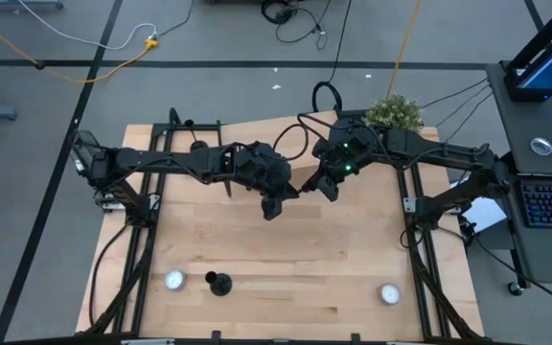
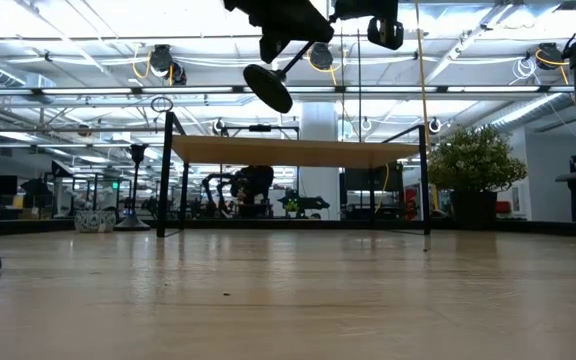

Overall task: Pick & Place candle stick holders
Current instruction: Put the top right candle holder on the shelf

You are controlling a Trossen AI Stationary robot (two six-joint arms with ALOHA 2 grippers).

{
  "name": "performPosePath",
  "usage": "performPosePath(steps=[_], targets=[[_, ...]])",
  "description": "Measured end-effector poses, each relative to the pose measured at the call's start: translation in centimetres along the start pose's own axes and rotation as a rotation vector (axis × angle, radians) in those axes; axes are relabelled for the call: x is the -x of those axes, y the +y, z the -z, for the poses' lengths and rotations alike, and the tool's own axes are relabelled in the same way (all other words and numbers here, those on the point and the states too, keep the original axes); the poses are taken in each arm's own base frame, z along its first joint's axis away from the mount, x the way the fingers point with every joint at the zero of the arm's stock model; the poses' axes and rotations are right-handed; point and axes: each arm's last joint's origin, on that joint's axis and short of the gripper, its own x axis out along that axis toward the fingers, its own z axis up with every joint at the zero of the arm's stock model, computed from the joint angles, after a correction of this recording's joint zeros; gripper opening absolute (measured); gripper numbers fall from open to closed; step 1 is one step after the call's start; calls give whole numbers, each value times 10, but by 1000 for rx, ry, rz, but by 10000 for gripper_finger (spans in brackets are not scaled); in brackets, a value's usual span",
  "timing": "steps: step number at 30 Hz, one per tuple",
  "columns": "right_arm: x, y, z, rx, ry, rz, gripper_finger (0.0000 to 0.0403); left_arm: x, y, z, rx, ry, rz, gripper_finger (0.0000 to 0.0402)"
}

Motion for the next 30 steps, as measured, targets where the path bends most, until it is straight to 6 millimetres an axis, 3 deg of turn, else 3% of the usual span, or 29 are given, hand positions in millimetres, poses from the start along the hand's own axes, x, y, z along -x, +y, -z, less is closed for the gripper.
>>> performPosePath(steps=[3, 9, 15, 24, 30], targets=[[0, 0, 0, 2, -1, 2, 16, 0, 0, 0, 7, -2, -7, 14], [0, -1, 0, 1, -2, 14, 85, 0, 2, 0, 16, -6, -72, 14], [2, -2, 2, -8, 10, 29, 128, 0, 2, 6, 33, 51, -127, 14], [24, -3, 1, -20, -37, 7, 150, 4, 3, 14, 138, 118, -271, 14], [49, -1, 3, 1, -129, 54, 143, 27, 4, 6, 148, 43, -414, 14]])
